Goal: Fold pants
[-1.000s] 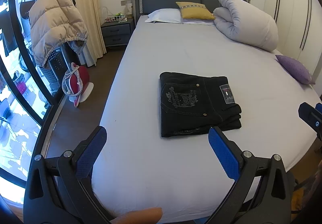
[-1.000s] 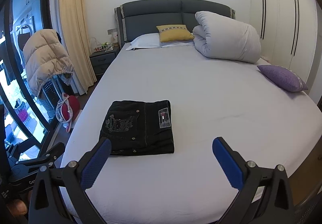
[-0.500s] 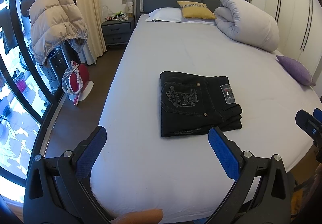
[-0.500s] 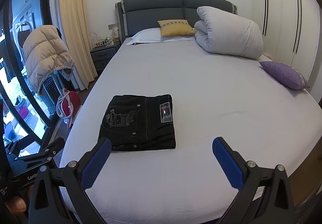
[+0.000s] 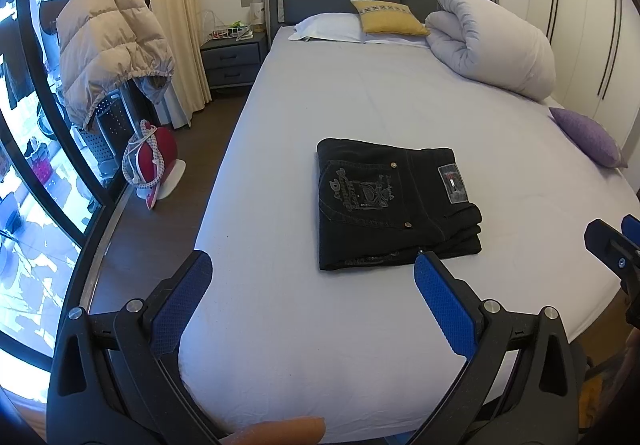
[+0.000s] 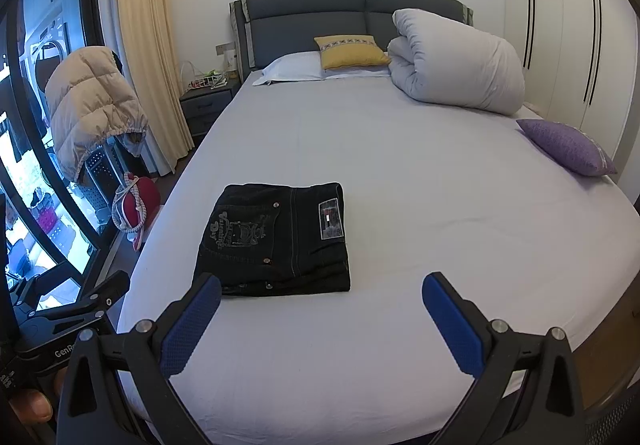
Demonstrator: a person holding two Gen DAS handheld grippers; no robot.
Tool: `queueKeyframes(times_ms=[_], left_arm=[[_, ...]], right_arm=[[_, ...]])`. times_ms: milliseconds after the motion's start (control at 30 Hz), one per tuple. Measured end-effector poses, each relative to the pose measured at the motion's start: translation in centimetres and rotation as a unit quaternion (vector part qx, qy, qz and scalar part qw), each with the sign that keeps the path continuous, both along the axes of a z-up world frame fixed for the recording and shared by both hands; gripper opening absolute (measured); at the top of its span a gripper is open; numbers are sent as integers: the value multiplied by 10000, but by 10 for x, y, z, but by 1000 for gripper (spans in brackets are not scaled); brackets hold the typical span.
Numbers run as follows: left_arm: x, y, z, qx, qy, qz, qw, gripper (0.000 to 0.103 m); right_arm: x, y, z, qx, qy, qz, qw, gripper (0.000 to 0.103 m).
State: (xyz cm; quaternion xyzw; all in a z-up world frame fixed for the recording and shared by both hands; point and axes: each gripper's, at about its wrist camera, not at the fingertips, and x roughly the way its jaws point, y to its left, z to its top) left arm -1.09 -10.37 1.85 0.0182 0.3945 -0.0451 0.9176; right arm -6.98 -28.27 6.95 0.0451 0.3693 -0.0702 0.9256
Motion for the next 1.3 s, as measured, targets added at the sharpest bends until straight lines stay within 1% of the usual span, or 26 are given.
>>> queueKeyframes(times_ms=[1100,1300], left_arm=[[1,4,-4,-51,72,-29,10000,103],[2,6,-8,-121,154,-36,9998,103]], right_arm=[[1,-2,-6,-5,120,50,9999,103],[2,-2,-6,-7,126,59,9999,103]])
